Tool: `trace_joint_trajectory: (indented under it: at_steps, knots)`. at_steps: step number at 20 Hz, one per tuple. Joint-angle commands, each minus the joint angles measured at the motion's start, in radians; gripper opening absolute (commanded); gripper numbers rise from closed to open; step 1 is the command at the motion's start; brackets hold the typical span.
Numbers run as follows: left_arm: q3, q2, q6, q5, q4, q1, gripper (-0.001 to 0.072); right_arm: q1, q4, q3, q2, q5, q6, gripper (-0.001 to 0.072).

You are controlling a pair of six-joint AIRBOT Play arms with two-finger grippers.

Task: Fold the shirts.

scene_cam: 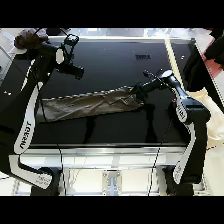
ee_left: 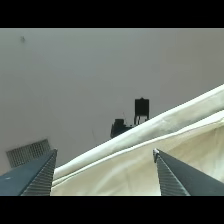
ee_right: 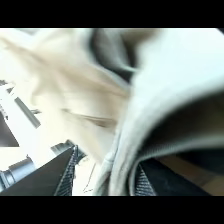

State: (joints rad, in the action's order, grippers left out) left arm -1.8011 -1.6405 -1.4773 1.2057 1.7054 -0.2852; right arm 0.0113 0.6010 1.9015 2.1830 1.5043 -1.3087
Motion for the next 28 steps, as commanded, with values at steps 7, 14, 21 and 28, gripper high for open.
trace_joint_trajectory:
  at_steps: [7,14,21,28]
  knots:
    - [0.255,0.0,0.0,0.049,0.0,0.005,0.0709,-0.058,0.14,0.133,-0.001,0.023,-0.077,0.0011]
    - [0.392,0.004,0.0,0.013,0.0,0.005,0.0708,-0.055,0.245,0.132,-0.001,0.055,-0.089,0.0501]
    - [0.392,0.009,0.0,-0.044,-0.008,0.005,0.0708,-0.118,0.358,0.129,0.014,-0.05,-0.088,0.0229]
    - [0.392,0.009,0.003,-0.11,-0.097,0.005,0.0022,-0.172,0.346,0.133,-0.01,-0.076,-0.088,0.001]
